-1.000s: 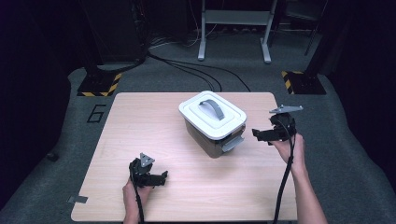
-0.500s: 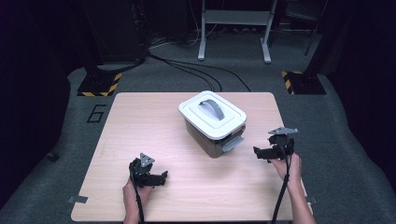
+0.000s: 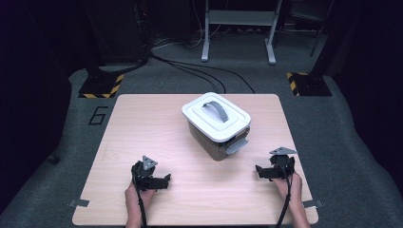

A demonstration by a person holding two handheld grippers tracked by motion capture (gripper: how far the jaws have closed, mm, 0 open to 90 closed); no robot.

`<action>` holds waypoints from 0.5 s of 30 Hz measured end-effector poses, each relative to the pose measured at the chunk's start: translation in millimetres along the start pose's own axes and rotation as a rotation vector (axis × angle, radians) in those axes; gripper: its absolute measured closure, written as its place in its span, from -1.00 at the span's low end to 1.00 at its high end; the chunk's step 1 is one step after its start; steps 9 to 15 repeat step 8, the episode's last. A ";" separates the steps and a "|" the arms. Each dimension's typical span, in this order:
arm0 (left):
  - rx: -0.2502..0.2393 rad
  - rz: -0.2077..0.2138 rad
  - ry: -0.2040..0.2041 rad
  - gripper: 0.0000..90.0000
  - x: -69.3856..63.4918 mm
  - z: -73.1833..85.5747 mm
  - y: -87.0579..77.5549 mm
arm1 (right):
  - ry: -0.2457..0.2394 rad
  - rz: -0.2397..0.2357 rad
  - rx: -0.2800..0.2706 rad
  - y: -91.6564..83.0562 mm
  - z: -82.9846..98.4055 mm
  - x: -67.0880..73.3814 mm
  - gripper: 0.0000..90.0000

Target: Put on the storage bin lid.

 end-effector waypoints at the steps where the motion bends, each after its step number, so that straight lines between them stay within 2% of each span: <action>1: 0.000 0.000 0.000 -0.97 0.0 0.0 0.0 | 0.008 -0.008 0.007 0.9 2.0 0.6 -1.00; 3: 0.003 0.000 0.005 -0.97 0.2 0.2 -0.2 | 0.006 -0.020 -0.001 3.9 5.5 0.3 -1.00; 8: 0.002 0.000 0.005 -0.97 0.0 0.1 -0.1 | -0.001 -0.014 -0.034 3.3 6.6 0.3 -1.00; 15: 0.002 0.000 0.005 -0.97 0.0 0.1 -0.1 | -0.001 -0.014 -0.034 3.3 6.6 0.3 -1.00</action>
Point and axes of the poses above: each handheld gripper's, and its own axes: y roughly forward along the jaws, z roughly out of its underside, x roughly to its left, the point moved 10 cm from there along y, roughly forward along the jaws, and after that the axes turned 14 degrees about -y, right-handed, at the moved point
